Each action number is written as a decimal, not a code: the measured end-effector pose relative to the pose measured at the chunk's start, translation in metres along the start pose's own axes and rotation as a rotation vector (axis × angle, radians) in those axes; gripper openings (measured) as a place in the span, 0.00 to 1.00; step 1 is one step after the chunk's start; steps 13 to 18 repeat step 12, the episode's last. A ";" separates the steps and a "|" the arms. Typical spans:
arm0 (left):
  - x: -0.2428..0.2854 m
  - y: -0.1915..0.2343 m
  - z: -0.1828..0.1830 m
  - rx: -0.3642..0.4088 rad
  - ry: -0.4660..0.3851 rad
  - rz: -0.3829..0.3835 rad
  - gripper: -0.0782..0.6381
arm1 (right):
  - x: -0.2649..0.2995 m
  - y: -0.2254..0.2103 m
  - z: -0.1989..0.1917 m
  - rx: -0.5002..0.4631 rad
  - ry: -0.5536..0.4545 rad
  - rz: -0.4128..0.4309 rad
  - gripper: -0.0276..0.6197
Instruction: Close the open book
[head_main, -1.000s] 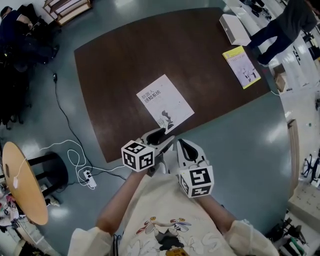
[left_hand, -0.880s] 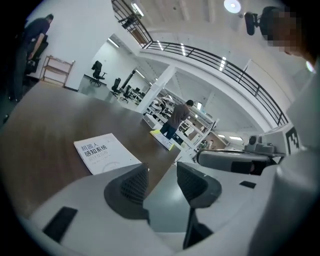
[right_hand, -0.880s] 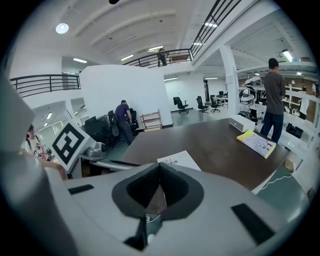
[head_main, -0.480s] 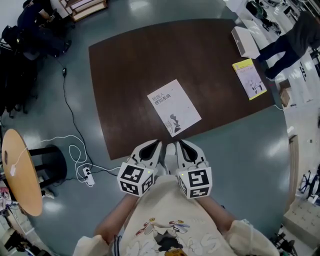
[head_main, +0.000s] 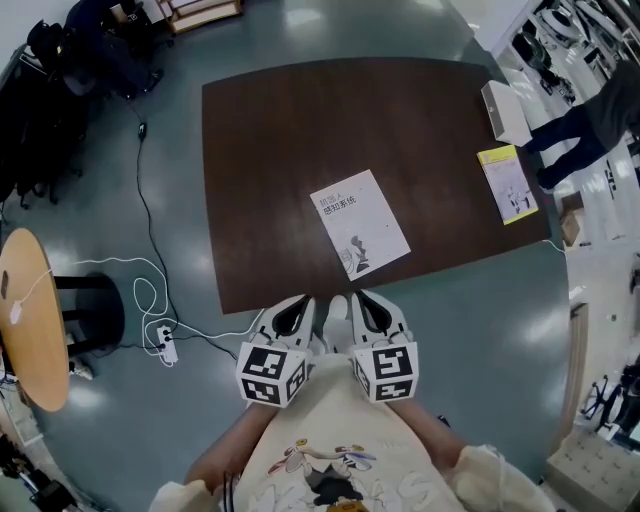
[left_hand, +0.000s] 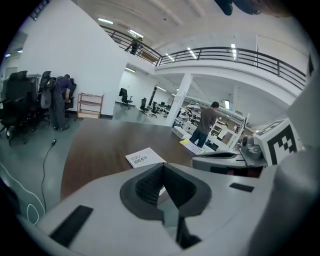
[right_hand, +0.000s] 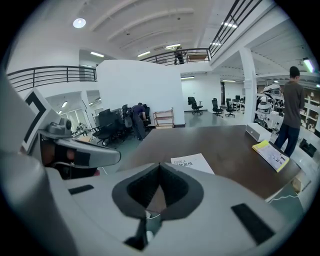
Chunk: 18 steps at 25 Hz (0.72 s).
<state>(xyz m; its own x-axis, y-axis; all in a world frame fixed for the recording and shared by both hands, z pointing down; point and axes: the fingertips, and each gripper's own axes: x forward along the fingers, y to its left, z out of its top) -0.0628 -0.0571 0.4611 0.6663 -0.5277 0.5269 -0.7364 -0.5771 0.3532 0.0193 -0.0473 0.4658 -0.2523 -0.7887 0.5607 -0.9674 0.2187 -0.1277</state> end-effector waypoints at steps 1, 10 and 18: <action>-0.002 0.000 0.000 0.004 -0.002 0.003 0.12 | 0.000 0.001 0.000 -0.004 0.000 0.001 0.05; -0.013 0.004 0.001 0.026 -0.017 0.006 0.12 | -0.001 0.013 0.000 -0.012 0.000 0.000 0.05; -0.016 0.004 -0.001 0.030 -0.013 0.004 0.12 | -0.002 0.016 -0.003 -0.007 0.001 -0.003 0.05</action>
